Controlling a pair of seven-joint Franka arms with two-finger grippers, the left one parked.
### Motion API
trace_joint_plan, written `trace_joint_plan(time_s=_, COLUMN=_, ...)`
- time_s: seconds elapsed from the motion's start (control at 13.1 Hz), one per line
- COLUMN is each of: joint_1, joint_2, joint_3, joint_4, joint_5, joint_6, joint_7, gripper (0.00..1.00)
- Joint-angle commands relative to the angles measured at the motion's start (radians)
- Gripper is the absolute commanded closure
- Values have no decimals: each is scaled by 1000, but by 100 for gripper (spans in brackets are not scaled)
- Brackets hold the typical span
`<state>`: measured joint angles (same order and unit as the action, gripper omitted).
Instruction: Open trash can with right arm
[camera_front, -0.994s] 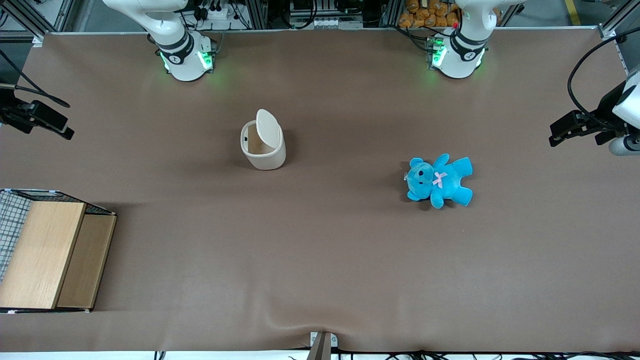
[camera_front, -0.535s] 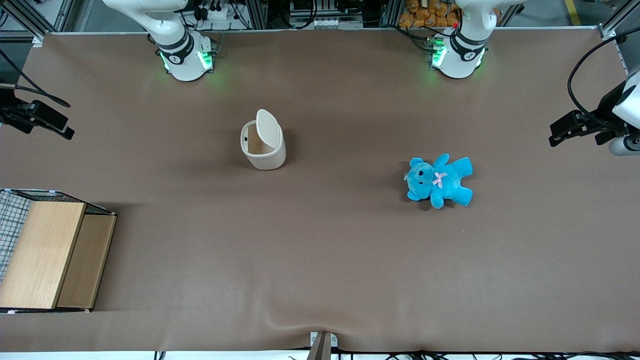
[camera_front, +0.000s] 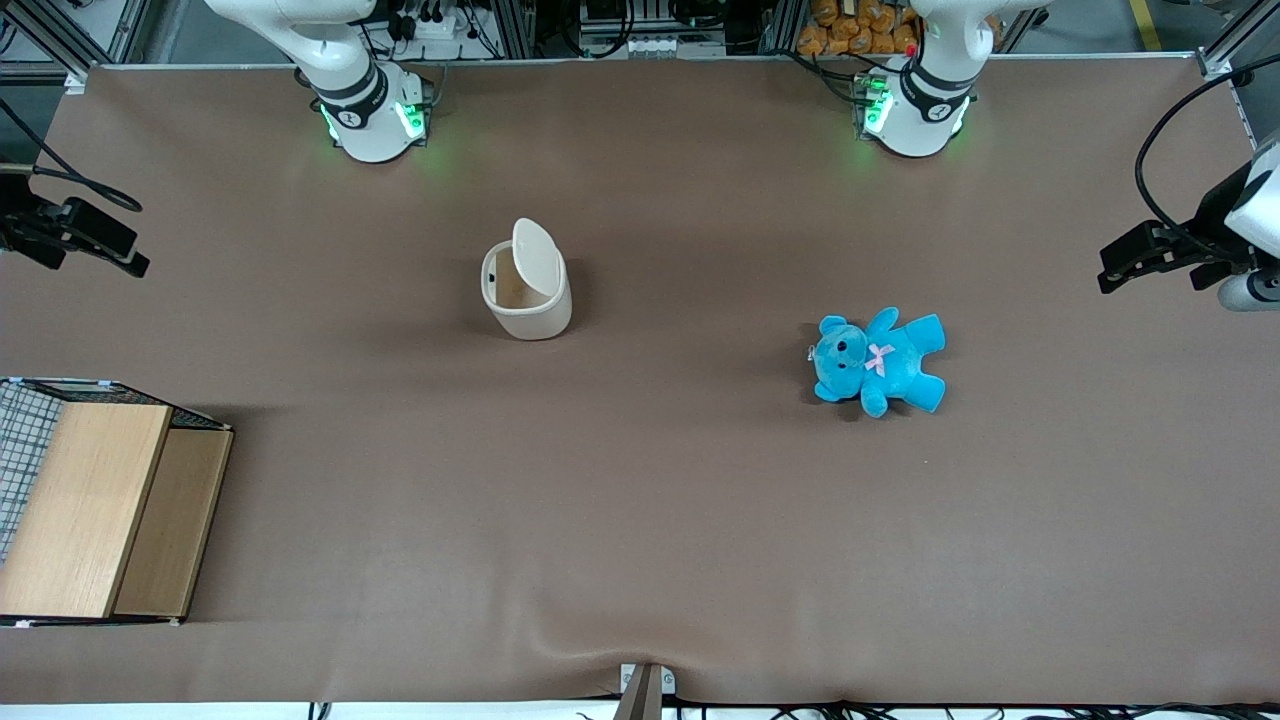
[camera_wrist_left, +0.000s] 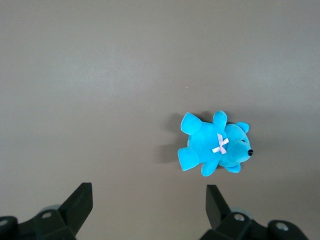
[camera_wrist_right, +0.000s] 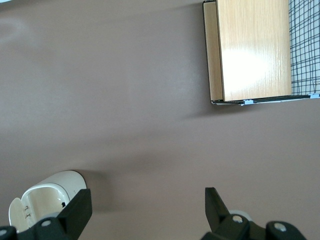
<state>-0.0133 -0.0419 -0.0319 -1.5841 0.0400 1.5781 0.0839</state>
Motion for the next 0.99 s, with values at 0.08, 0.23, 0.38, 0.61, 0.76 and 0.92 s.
trace_joint_plan(time_s=0.08, joint_1=-11, joint_2=-10, joint_3=9, joint_4=-7, joint_5=-15, joint_6=-1, joint_7=-45, gripper=0)
trace_joint_plan(time_s=0.23, joint_1=-13, joint_2=-10, joint_3=9, joint_4=-7, joint_5=-19, joint_6=3, joint_7=-74, gripper=0)
trace_joint_plan(time_s=0.38, joint_1=-13, joint_2=-10, joint_3=9, joint_4=-8, joint_5=-19, joint_6=6, joint_7=-87, gripper=0)
trace_joint_plan(time_s=0.61, joint_1=-11, joint_2=-12, joint_3=9, joint_4=-8, joint_5=-25, joint_6=7, joint_7=-88, gripper=0)
trace_joint_plan(time_s=0.76, joint_1=-11, joint_2=-10, joint_3=9, joint_4=-7, joint_5=-25, joint_6=2, joint_7=-88, gripper=0)
trace_joint_plan(time_s=0.92, joint_1=-13, joint_2=-7, joint_3=9, joint_4=-4, joint_5=-25, joint_6=-1, joint_7=-87, gripper=0)
